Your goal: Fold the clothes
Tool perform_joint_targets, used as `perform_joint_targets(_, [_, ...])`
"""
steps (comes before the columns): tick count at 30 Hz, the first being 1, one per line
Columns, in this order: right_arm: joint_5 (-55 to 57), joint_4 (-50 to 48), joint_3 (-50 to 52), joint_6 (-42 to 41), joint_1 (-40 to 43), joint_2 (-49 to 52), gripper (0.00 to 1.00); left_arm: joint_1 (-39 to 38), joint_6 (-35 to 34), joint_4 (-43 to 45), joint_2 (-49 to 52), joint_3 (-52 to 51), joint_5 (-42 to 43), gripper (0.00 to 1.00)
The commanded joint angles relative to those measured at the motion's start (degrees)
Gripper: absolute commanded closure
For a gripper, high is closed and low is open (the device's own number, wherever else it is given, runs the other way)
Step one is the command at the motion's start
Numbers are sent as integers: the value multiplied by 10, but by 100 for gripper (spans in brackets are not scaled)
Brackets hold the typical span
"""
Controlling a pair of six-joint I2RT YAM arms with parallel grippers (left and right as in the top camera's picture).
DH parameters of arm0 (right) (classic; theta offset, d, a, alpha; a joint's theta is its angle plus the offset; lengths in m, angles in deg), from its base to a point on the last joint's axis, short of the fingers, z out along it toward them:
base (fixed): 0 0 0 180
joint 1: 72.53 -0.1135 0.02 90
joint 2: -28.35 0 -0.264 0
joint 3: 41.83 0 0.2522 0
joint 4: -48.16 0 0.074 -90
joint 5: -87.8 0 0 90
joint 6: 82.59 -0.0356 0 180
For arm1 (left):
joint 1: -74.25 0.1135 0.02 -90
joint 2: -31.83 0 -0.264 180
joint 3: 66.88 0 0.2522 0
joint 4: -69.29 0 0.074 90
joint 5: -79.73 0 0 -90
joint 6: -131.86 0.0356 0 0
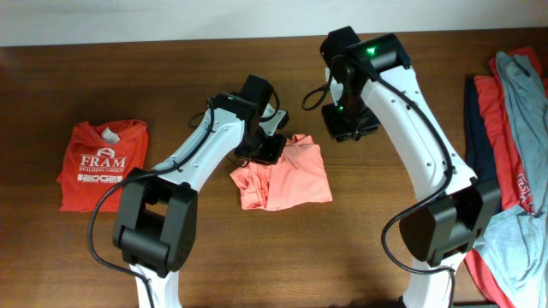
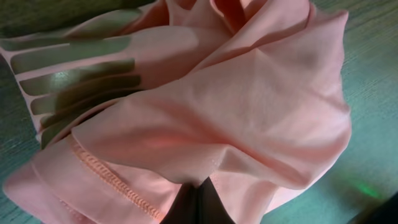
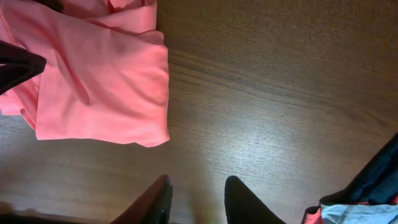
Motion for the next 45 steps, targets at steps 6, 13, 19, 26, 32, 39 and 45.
perform_joint_targets(6, [-1, 1, 4, 4, 2, 2, 67, 13, 0, -89, -19, -3, -69, 100])
perform_joint_targets(13, [0, 0, 4, 4, 2, 2, 66, 47, -13, -159, -33, -3, -119, 100])
perform_joint_targets(19, [0, 2, 4, 4, 2, 2, 66, 57, -38, -126, -32, -49, -119, 100])
perform_joint_targets(26, [-2, 13, 4, 4, 1, 2, 66, 57, -89, -5, -32, -150, -182, 99])
perform_joint_targets(32, [-2, 19, 4, 4, 1, 2, 66, 62, -118, 6, -32, -152, -230, 95])
perform_joint_targets(39, [-2, 20, 4, 4, 1, 2, 66, 74, -106, 2, -37, -93, -271, 92])
perform_joint_targets(45, [-1, 22, 4, 4, 2, 2, 66, 107, -106, -30, -39, 24, -285, 87])
